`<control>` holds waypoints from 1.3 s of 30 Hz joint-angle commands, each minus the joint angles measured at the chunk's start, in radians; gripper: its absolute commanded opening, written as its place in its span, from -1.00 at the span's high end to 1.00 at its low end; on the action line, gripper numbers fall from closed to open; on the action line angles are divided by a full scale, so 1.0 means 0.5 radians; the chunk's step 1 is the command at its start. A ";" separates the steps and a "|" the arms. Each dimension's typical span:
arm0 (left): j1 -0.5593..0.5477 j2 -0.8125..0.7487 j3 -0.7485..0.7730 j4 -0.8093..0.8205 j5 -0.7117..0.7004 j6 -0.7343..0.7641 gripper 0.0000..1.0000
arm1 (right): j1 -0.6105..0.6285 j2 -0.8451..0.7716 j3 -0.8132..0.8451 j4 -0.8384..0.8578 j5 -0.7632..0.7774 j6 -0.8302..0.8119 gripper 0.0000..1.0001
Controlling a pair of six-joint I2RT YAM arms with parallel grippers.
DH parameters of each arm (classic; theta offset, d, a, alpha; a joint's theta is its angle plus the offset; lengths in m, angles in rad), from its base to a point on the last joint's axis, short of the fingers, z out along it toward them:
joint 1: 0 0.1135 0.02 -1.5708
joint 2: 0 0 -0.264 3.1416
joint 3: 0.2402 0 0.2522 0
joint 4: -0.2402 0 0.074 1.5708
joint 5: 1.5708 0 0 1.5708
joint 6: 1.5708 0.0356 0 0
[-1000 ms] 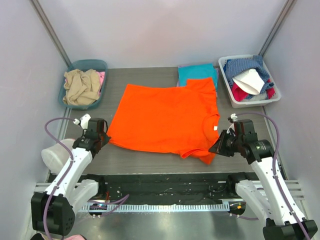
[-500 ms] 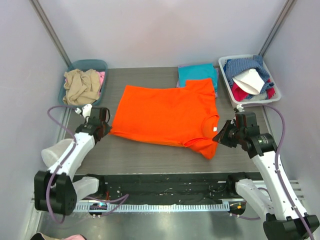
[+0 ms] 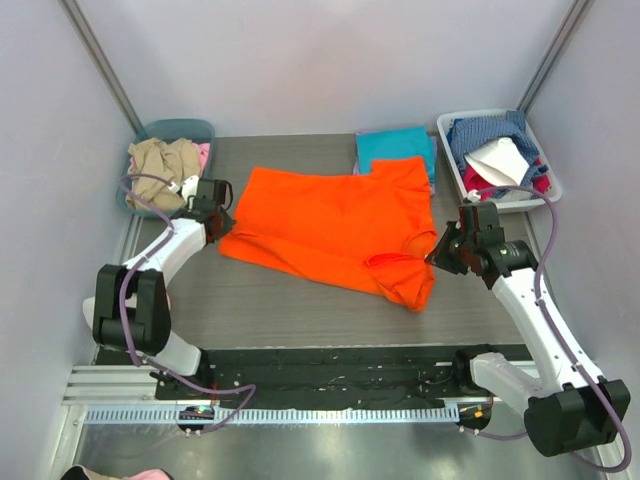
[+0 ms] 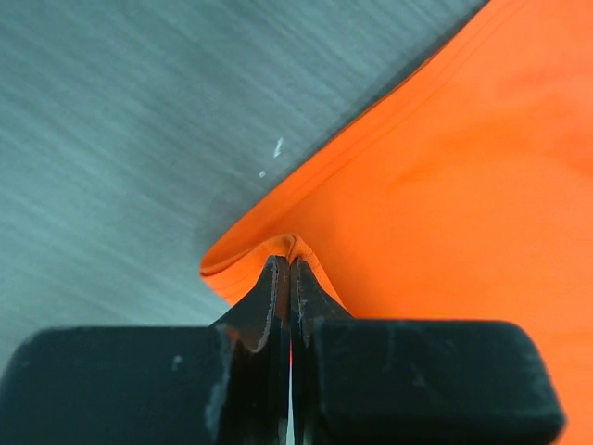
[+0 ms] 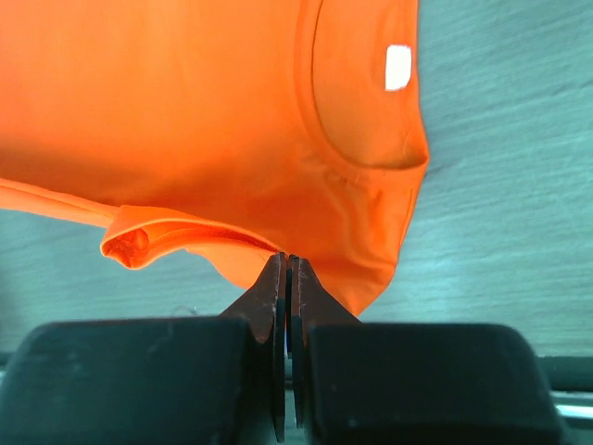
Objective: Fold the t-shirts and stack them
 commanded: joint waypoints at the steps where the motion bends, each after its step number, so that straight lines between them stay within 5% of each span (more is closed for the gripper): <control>1: 0.009 0.113 0.164 0.149 0.001 0.058 1.00 | 0.005 0.073 0.127 0.159 0.179 -0.004 0.98; 39: 0.009 0.625 0.563 0.146 0.050 0.101 0.98 | -0.031 0.938 0.369 0.634 0.281 -0.044 0.98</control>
